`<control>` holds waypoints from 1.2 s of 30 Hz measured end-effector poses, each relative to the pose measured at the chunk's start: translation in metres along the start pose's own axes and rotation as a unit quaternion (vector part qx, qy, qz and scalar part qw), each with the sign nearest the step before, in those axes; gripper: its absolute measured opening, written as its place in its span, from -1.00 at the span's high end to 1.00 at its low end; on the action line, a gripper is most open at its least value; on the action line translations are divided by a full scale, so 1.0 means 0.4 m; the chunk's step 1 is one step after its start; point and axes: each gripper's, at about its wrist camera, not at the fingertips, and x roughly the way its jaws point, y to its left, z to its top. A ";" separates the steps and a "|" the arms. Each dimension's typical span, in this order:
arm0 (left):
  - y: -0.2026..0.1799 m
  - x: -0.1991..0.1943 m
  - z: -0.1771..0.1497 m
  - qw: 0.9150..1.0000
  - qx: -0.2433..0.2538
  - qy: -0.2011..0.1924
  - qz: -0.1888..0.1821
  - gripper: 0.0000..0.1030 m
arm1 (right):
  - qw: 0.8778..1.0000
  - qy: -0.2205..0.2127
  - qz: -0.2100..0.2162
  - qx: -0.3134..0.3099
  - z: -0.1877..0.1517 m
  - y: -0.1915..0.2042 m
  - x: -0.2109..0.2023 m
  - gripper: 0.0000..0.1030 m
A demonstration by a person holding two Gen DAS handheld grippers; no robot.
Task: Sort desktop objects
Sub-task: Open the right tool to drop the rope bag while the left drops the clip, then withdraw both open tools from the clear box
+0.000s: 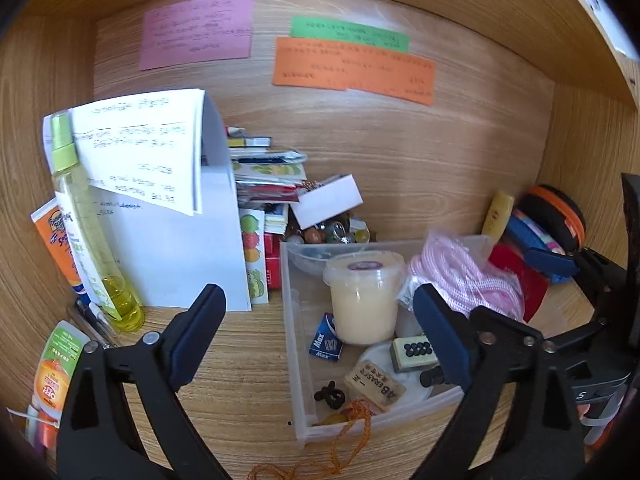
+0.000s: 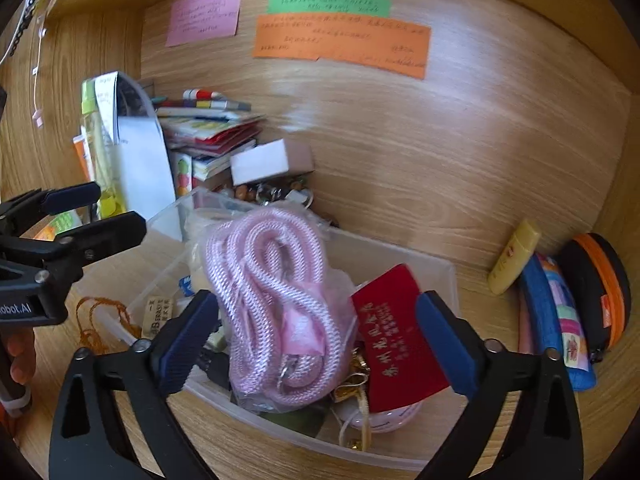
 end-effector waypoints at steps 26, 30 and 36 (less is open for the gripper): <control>-0.080 -0.147 -0.102 0.997 -0.002 -0.060 0.058 -0.94 | 0.996 -0.026 -0.010 0.088 -0.111 -0.061 -0.158 -0.99; -0.089 -0.153 -0.128 0.996 -0.019 -0.060 0.056 -0.94 | 0.995 -0.022 -0.010 0.098 -0.140 -0.059 -0.153 -0.99; -0.122 -0.159 -0.140 0.996 0.005 -0.063 0.054 -0.94 | 0.995 -0.019 -0.024 0.093 -0.159 -0.051 -0.156 -0.99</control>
